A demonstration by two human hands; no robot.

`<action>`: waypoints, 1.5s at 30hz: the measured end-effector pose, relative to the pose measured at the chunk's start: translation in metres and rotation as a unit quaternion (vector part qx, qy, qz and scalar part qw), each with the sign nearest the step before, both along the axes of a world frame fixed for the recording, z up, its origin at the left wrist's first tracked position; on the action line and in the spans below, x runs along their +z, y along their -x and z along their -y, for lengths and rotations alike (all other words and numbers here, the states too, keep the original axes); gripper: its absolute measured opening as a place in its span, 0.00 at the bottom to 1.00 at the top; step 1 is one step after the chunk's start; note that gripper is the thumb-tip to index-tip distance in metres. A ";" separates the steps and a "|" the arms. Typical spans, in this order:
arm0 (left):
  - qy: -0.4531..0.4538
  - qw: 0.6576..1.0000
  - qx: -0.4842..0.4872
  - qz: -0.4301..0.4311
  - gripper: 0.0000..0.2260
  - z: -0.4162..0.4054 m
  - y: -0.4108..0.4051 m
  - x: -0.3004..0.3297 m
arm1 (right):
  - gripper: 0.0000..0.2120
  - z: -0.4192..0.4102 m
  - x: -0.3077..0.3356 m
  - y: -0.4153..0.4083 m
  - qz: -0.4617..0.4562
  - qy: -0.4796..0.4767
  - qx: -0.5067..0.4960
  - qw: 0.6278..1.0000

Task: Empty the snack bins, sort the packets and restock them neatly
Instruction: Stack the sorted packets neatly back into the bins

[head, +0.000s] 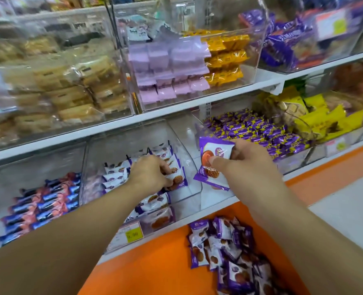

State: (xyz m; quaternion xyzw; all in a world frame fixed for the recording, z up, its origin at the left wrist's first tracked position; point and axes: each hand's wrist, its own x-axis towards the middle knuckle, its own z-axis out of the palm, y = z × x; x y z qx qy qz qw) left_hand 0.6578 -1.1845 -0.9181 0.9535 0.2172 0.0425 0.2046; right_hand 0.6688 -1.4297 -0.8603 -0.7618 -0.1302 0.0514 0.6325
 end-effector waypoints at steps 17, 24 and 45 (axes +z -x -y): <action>0.392 0.912 -0.056 0.110 0.09 0.019 0.046 0.061 | 0.02 -0.011 -0.007 0.009 0.005 0.010 0.083 0.997; 0.437 0.887 -0.117 0.096 0.11 0.025 0.076 0.076 | 0.07 -0.027 -0.006 0.015 -0.098 -0.075 0.105 0.987; 0.062 0.993 -0.083 0.062 0.07 -0.002 0.022 0.009 | 0.23 -0.040 -0.038 -0.001 0.090 0.189 0.050 0.977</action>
